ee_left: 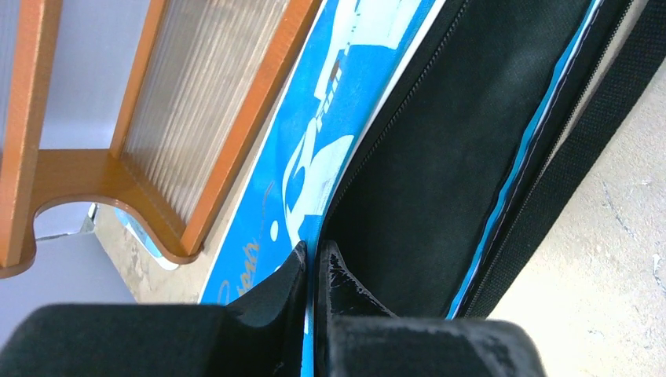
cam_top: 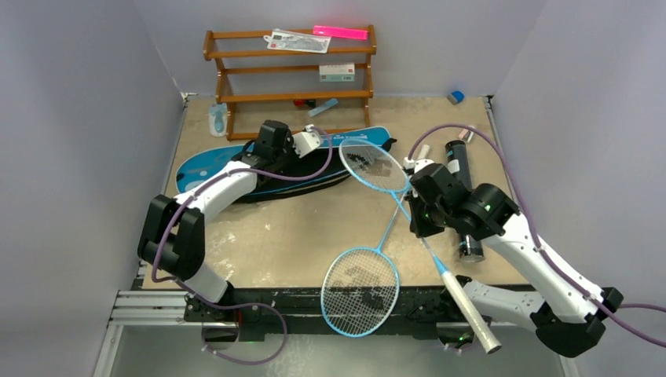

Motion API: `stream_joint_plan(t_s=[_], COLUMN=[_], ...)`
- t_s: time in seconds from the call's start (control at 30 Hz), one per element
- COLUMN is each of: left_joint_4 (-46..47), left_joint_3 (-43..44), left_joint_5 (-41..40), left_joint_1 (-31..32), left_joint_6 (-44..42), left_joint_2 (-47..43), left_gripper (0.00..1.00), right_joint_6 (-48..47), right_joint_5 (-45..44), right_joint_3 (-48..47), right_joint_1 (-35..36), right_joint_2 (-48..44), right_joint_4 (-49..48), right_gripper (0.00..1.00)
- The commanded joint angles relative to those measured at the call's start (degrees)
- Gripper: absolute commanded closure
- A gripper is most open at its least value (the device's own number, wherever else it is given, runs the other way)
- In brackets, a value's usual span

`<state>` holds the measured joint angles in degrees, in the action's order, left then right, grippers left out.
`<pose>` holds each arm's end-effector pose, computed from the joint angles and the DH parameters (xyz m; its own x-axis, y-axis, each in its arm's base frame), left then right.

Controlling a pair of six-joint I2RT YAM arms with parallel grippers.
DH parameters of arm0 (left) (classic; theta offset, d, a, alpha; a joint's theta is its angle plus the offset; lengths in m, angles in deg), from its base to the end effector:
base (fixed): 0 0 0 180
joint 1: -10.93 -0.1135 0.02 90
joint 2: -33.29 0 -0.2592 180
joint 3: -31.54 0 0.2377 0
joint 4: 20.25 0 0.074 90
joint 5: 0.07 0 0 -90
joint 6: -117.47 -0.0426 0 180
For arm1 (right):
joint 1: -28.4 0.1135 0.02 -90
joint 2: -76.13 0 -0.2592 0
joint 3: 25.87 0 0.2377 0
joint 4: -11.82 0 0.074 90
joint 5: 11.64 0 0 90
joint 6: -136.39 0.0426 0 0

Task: Pack up the badminton gear
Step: Place the racket in the racket bag.

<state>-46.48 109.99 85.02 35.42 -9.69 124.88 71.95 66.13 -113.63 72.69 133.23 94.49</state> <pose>0.3188 -0.1412 0.2447 -0.2469 0.7738 -0.5833 0.6299 0.5856 0.5102 0.1171 0.1017 0.3612 -0.7631 -0.1554 -0.6273 -0.2880 0.9507 0.1150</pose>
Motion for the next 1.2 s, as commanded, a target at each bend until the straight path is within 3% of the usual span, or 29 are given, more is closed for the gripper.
stream_joint_plan(t_s=[0.0,0.17,0.43,0.6,0.97,1.07,1.17], left_joint_4=[2.3,2.8,1.2,-1.7,-6.2,-4.6,-3.9], left_joint_3=[-1.1,-1.7,-1.4,-0.6,0.2,-0.7,-0.7], left_joint_5=[0.4,3.7,10.4,20.4,32.9,36.6,41.3], left_joint_1=[-0.3,-0.3,-0.3,-0.2,-0.2,-0.2,-0.3], left_joint_6=[-0.7,-0.6,-0.8,-2.6,-4.9,-4.0,-2.5], left_joint_2=[-4.0,-5.4,-5.6,-7.0,-11.6,-13.3,-13.7], left_gripper=[1.00,1.00,1.00,1.00,1.00,1.00,1.00], right_joint_6=[-2.6,-6.6,-7.3,-10.0,-13.3,-15.0,-17.2], right_joint_5=[5.3,17.8,18.0,22.6,21.6,19.8,17.6], right_joint_3=[2.1,6.1,5.4,7.3,4.7,6.1,11.3], right_joint_1=[0.1,1.1,4.0,4.3,4.6,5.2,6.0], right_joint_2=[-0.6,3.1,8.3,6.0,15.8,16.4,13.8], right_joint_4=[-0.9,-7.2,-14.2,-22.6,-30.1,-35.2,-46.3], right_gripper=[1.00,1.00,1.00,1.00,1.00,1.00,1.00])
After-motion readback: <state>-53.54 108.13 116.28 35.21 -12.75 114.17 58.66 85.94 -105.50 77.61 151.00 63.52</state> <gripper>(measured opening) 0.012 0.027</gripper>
